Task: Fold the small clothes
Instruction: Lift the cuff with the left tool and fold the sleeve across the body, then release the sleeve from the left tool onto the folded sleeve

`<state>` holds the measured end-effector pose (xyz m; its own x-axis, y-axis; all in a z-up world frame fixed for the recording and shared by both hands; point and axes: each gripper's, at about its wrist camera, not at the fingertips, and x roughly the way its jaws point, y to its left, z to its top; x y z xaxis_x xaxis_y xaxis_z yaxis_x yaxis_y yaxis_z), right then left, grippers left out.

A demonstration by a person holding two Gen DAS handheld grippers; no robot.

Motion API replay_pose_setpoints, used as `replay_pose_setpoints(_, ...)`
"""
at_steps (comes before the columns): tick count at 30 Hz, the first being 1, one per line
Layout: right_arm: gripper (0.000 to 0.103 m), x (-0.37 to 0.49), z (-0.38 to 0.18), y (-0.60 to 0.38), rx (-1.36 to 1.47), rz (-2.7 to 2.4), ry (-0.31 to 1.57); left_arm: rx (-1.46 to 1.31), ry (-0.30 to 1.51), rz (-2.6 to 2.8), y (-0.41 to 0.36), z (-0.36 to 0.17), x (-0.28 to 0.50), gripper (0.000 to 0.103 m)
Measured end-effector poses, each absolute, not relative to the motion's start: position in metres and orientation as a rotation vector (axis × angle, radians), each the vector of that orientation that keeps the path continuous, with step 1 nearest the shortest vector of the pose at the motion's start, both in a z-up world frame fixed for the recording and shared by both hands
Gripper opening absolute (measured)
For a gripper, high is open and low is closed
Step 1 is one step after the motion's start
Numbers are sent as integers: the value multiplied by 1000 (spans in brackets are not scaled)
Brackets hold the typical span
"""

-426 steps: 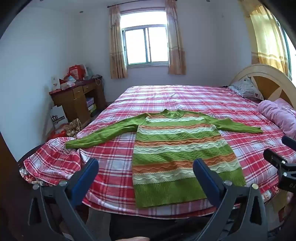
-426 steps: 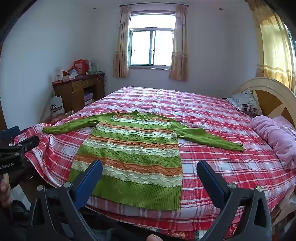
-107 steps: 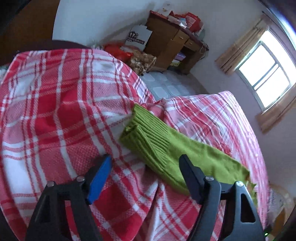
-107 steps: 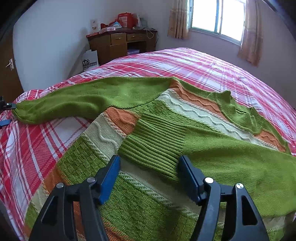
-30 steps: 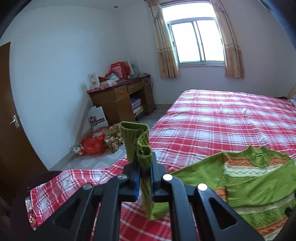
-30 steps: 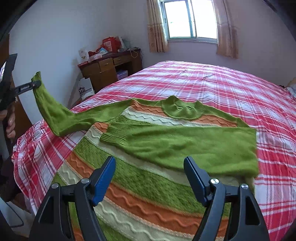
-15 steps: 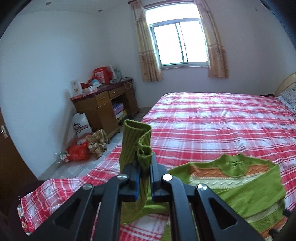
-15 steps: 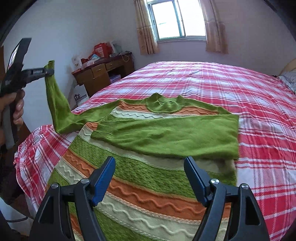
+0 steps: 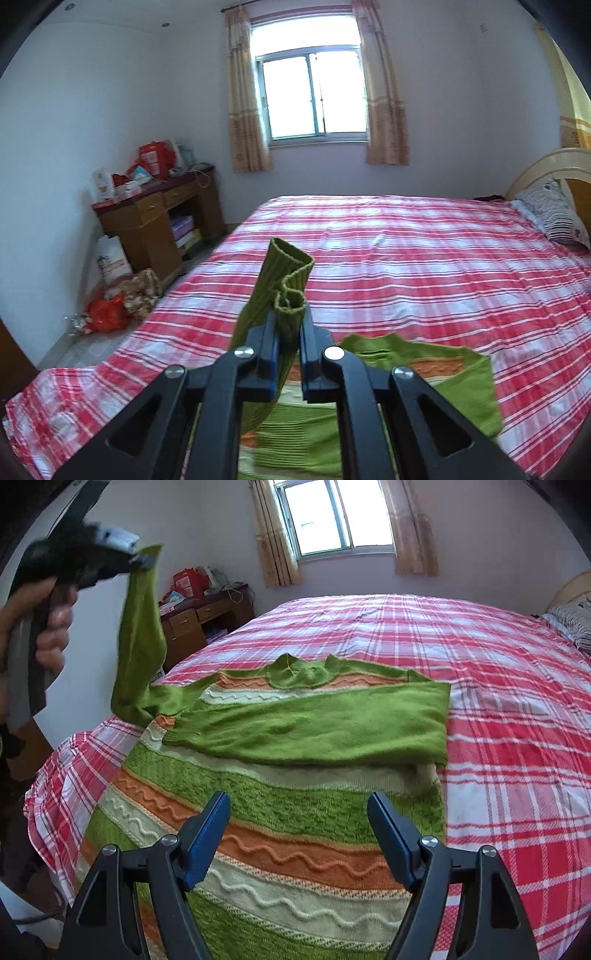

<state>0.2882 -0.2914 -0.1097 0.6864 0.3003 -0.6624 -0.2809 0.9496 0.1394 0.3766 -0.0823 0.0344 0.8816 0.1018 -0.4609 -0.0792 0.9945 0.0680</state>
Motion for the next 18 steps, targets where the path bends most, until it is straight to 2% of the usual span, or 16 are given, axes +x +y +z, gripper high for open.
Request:
replay_pose_setpoints(6, 77, 287, -124, -299, 41, 304, 773, 14, 540, 31, -130, 6, 392, 8)
replay_pose_setpoints(8, 77, 286, -132, -302, 45, 291, 788, 34, 574, -1, -152, -10, 397, 13)
replay_pose_setpoints(9, 77, 286, -136, -303, 47, 287, 796, 54, 593, -7, -159, -17, 399, 23)
replay_pose_setpoints(10, 77, 286, -141, -304, 51, 282, 808, 69, 615, -8, -165, -25, 400, 44)
replay_pose_setpoints(12, 77, 284, -147, -307, 64, 280, 822, 78, 639, -20, -169, -37, 397, 70)
replay_pose_setpoints(15, 77, 282, -148, -313, 99, 292, 807, 153, 605, -46, -160, -47, 376, 71)
replay_pose_setpoints(18, 77, 282, -148, -319, 136, 302, 802, 207, 558, -25, -125, -56, 351, 84)
